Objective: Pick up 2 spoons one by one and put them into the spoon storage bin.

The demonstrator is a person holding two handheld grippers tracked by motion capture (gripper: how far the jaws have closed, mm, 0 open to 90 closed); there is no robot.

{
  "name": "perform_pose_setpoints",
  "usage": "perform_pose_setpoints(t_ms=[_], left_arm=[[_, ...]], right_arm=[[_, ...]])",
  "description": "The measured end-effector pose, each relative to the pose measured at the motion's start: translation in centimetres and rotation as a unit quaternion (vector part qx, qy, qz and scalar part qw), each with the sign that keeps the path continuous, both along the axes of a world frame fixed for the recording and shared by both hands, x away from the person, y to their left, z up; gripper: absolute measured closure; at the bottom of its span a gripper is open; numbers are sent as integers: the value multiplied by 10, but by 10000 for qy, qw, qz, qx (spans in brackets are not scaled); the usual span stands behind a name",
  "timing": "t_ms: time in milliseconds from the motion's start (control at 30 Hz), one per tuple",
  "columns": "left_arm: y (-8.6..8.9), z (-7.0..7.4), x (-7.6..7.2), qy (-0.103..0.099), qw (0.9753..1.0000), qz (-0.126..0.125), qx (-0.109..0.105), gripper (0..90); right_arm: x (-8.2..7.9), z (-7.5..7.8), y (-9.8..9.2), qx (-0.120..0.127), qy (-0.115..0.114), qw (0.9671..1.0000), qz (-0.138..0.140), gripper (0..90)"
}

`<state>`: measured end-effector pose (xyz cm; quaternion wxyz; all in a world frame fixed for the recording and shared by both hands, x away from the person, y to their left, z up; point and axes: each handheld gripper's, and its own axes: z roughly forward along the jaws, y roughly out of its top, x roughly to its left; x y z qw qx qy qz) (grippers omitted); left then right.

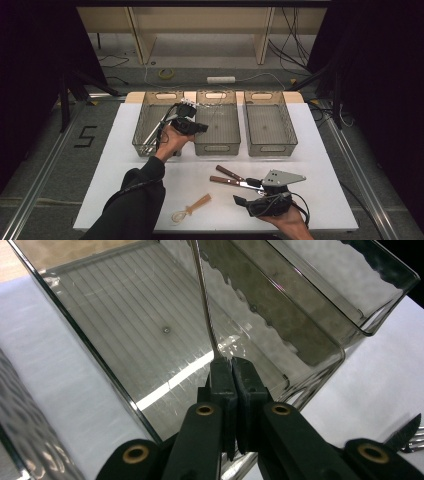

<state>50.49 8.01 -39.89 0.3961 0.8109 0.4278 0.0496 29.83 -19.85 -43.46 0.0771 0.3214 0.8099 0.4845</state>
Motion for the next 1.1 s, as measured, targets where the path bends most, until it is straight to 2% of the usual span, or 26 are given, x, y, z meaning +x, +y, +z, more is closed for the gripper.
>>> perform_pose_setpoints(t_ms=[367, 533, 633, 733, 933, 1100], left_arm=[[-7, -14, 7, 208, 9996, 65, 165, 860], [-8, -13, 5, 178, 9997, -8, 179, 621], [-8, -6, -3, 134, 9996, -68, 234, 510], [-5, 0, -17, 96, 9994, -185, 285, 433], [9, 4, -49, -24, 9993, -294, 220, 338], [15, 3, -65, -81, 9989, -375, 252, 285]], right_arm=[[0, 0, 0, -6, 1, 10000, 16, 276], [0, 0, 0, -4, 2, 10000, 24, 276], [0, 0, 0, -8, 16, 10000, 20, 276], [0, 1, -1, 6, 2, 10000, 3, 276], [1, 1, -1, 19, 12, 10000, -23, 276], [1, 1, -1, 31, -5, 10000, -58, 276]])
